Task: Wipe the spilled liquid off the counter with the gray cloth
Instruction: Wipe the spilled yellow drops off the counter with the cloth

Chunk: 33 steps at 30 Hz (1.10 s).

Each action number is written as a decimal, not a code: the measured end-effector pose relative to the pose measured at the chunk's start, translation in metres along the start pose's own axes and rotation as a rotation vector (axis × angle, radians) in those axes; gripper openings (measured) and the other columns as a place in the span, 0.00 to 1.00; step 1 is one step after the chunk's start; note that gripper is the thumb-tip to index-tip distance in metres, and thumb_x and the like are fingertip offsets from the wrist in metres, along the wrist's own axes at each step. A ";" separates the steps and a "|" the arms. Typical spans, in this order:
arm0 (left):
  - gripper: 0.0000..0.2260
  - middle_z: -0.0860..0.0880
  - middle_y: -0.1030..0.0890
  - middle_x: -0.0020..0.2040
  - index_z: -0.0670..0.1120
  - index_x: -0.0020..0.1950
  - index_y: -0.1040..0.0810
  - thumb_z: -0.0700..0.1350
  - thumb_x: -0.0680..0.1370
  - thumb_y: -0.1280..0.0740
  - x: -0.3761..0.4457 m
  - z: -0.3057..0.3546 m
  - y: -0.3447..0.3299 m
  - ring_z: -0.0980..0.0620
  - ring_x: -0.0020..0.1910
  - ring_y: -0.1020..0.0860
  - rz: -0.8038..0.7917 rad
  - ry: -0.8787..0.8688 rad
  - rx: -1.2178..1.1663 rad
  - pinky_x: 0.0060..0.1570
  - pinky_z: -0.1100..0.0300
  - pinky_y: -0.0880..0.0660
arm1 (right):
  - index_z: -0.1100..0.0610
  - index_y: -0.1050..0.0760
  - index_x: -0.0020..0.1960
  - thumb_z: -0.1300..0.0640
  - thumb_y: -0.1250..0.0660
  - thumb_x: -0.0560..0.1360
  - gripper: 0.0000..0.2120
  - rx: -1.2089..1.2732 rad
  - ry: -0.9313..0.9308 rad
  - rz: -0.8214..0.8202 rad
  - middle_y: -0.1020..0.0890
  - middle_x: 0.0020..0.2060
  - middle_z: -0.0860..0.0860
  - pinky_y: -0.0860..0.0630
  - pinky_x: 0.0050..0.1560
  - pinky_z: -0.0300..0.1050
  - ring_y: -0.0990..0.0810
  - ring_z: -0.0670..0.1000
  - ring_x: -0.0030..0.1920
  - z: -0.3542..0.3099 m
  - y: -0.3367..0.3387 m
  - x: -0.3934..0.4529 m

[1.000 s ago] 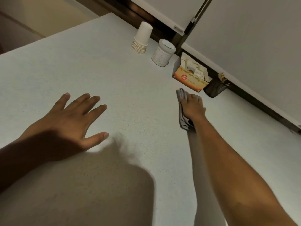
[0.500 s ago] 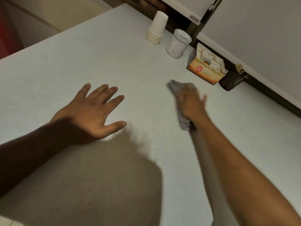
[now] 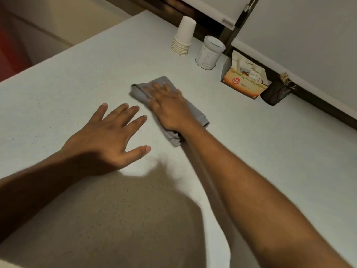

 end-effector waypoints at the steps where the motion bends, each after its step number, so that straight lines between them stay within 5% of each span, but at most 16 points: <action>1: 0.43 0.51 0.57 0.88 0.56 0.87 0.56 0.77 0.77 0.63 -0.001 0.000 0.000 0.50 0.87 0.59 0.001 -0.001 0.000 0.84 0.42 0.62 | 0.39 0.43 0.82 0.46 0.51 0.87 0.24 -0.045 -0.030 0.012 0.37 0.82 0.48 0.42 0.74 0.70 0.40 0.61 0.80 0.024 0.003 0.005; 6: 0.41 0.51 0.57 0.88 0.57 0.87 0.57 0.76 0.77 0.62 -0.004 0.001 0.003 0.49 0.87 0.59 0.022 -0.003 -0.013 0.84 0.41 0.61 | 0.46 0.41 0.82 0.49 0.51 0.86 0.25 0.019 -0.492 0.041 0.34 0.80 0.53 0.43 0.75 0.65 0.40 0.60 0.80 0.135 0.022 0.006; 12: 0.43 0.50 0.56 0.88 0.56 0.87 0.55 0.77 0.77 0.64 -0.004 0.001 0.003 0.48 0.87 0.57 0.023 -0.013 -0.010 0.84 0.39 0.58 | 0.45 0.42 0.83 0.48 0.52 0.88 0.24 0.093 -0.193 -0.011 0.40 0.83 0.50 0.53 0.81 0.61 0.46 0.57 0.83 0.011 0.001 -0.081; 15: 0.42 0.50 0.55 0.88 0.55 0.87 0.55 0.77 0.77 0.63 -0.004 0.001 0.002 0.48 0.87 0.56 0.034 -0.027 -0.011 0.84 0.38 0.57 | 0.42 0.38 0.81 0.51 0.47 0.88 0.22 0.063 -0.053 0.035 0.36 0.81 0.46 0.49 0.80 0.62 0.43 0.52 0.81 0.023 0.011 -0.143; 18: 0.42 0.49 0.52 0.88 0.55 0.87 0.52 0.76 0.78 0.62 -0.004 0.001 0.003 0.47 0.87 0.54 0.046 -0.036 -0.009 0.84 0.37 0.56 | 0.40 0.38 0.81 0.44 0.52 0.86 0.23 0.025 -0.463 0.063 0.35 0.81 0.48 0.46 0.76 0.71 0.39 0.56 0.80 0.132 0.028 -0.170; 21: 0.42 0.48 0.51 0.88 0.54 0.87 0.50 0.76 0.78 0.61 -0.005 0.002 0.004 0.46 0.87 0.53 0.057 -0.034 -0.015 0.84 0.36 0.56 | 0.49 0.42 0.83 0.47 0.53 0.85 0.27 0.023 -0.842 0.104 0.38 0.82 0.53 0.47 0.79 0.67 0.41 0.60 0.81 0.164 0.024 -0.181; 25: 0.38 0.49 0.50 0.88 0.55 0.87 0.50 0.73 0.80 0.60 -0.006 0.002 0.006 0.47 0.87 0.53 0.080 -0.039 -0.079 0.84 0.37 0.56 | 0.49 0.45 0.84 0.54 0.51 0.87 0.26 0.077 -0.679 0.132 0.42 0.84 0.53 0.54 0.82 0.62 0.46 0.58 0.83 0.031 0.006 -0.167; 29: 0.35 0.49 0.50 0.88 0.55 0.87 0.53 0.67 0.82 0.59 -0.007 0.001 0.008 0.48 0.87 0.53 0.096 -0.053 -0.127 0.84 0.38 0.55 | 0.41 0.47 0.83 0.46 0.51 0.87 0.24 0.167 -0.333 -0.006 0.48 0.85 0.45 0.61 0.83 0.59 0.58 0.51 0.84 -0.090 -0.003 -0.198; 33: 0.37 0.45 0.44 0.87 0.50 0.86 0.45 0.69 0.82 0.55 -0.011 0.002 0.015 0.44 0.87 0.49 0.101 -0.052 -0.056 0.83 0.34 0.54 | 0.40 0.45 0.83 0.43 0.58 0.85 0.26 0.064 -0.348 0.019 0.43 0.84 0.48 0.54 0.81 0.66 0.50 0.56 0.84 -0.012 0.009 -0.206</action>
Point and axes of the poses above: each hand's wrist, its own x-axis towards the middle knuckle, its own y-axis out of the back of the hand, z = x × y, the point moved 7 cm from there along x, towards the middle knuckle
